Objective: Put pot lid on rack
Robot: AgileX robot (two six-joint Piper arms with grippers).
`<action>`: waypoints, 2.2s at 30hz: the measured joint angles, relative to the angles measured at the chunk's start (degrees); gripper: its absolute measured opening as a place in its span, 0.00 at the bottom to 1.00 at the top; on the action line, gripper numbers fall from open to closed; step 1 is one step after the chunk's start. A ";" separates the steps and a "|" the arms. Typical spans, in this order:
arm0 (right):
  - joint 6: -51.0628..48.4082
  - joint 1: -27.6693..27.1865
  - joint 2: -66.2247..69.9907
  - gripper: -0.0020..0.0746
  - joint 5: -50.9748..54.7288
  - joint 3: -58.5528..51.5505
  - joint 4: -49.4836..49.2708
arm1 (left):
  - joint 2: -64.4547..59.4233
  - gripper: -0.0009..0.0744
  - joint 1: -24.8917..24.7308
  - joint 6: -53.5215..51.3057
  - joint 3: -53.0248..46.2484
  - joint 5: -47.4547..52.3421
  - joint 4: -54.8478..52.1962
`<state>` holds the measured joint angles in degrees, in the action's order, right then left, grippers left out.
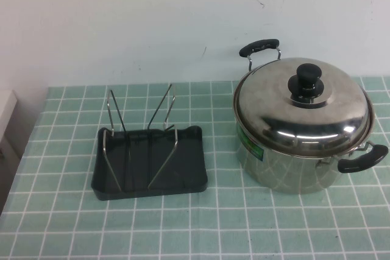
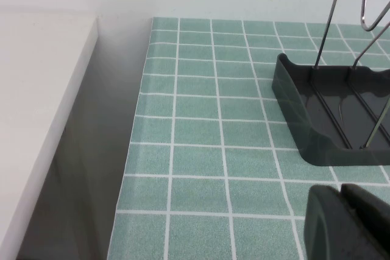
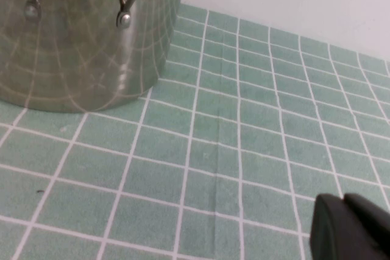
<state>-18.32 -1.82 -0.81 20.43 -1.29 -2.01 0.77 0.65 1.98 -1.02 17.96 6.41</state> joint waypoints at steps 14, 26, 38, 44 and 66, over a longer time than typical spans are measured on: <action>0.00 0.00 0.00 0.02 0.00 0.00 0.00 | 0.00 0.01 0.16 0.00 0.00 0.00 0.00; 0.00 0.00 0.00 0.02 0.00 0.00 0.00 | 0.00 0.01 0.16 0.00 0.00 0.00 -0.04; 0.00 0.00 0.00 0.02 0.00 0.00 0.00 | 0.00 0.01 0.16 0.00 0.00 0.00 -1.62; 0.00 0.00 0.00 0.02 0.00 0.00 0.00 | 0.00 0.01 0.16 0.00 0.00 0.09 -2.72; 0.00 0.00 0.00 0.02 0.00 0.00 0.00 | 0.00 0.01 0.16 0.00 0.00 0.13 -2.95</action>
<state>-18.32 -1.82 -0.81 20.43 -1.29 -2.01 0.77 0.81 1.98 -1.02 18.09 3.46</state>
